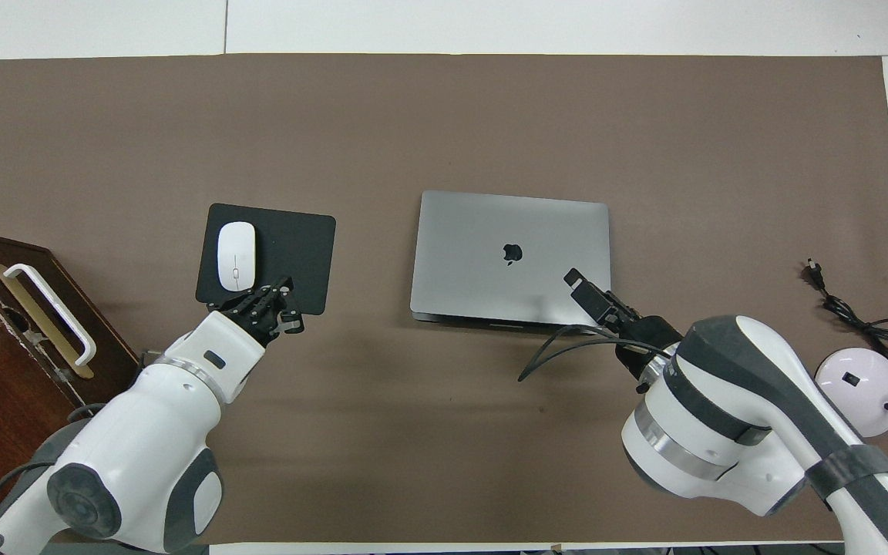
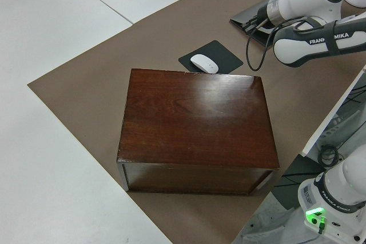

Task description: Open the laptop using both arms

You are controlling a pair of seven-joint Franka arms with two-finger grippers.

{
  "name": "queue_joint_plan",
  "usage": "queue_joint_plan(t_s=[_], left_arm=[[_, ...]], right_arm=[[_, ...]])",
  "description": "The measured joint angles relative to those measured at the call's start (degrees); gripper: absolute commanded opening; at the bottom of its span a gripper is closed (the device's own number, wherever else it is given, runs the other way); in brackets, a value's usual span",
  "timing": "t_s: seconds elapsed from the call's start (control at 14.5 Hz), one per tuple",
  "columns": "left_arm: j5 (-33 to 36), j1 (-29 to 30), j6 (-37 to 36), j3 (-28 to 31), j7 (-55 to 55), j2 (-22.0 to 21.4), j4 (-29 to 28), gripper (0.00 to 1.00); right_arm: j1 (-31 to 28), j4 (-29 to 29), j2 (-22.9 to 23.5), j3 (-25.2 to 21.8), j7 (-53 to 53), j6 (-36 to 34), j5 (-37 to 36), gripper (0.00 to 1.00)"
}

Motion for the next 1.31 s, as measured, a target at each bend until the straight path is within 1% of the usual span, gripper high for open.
queue_joint_plan(t_s=[0.14,0.28,0.41,0.55,0.76,0.96,1.31], left_arm=[[0.0,-1.7,5.2,0.0,-0.2,1.5,-1.8,0.0],[0.0,-3.4,10.1,0.0,-0.3,3.8,-2.2,0.0],[0.0,-5.1,14.2,0.0,-0.3,6.5,-2.2,0.0],[0.0,-6.3,16.7,0.0,-0.3,8.7,-2.2,0.0],[0.0,-7.9,17.5,0.0,-0.3,10.1,-2.2,0.0],[0.0,-9.8,17.5,0.0,-0.3,10.8,-2.2,0.0],[0.0,-13.7,17.6,0.0,-0.3,13.8,-2.1,0.0]], right_arm=[[0.2,0.5,0.2,0.0,0.0,0.0,2.2,1.0],[1.3,0.8,1.0,0.1,0.0,0.2,2.9,1.0],[3.7,1.5,2.4,0.1,0.0,2.4,3.0,1.0],[6.1,2.8,3.6,0.1,0.0,5.7,3.0,1.0],[8.1,4.9,4.9,0.2,0.0,8.6,3.0,1.0],[8.4,5.2,5.2,0.1,0.0,8.8,3.0,1.0],[10.2,5.3,5.3,0.1,0.0,9.1,4.1,1.0]])
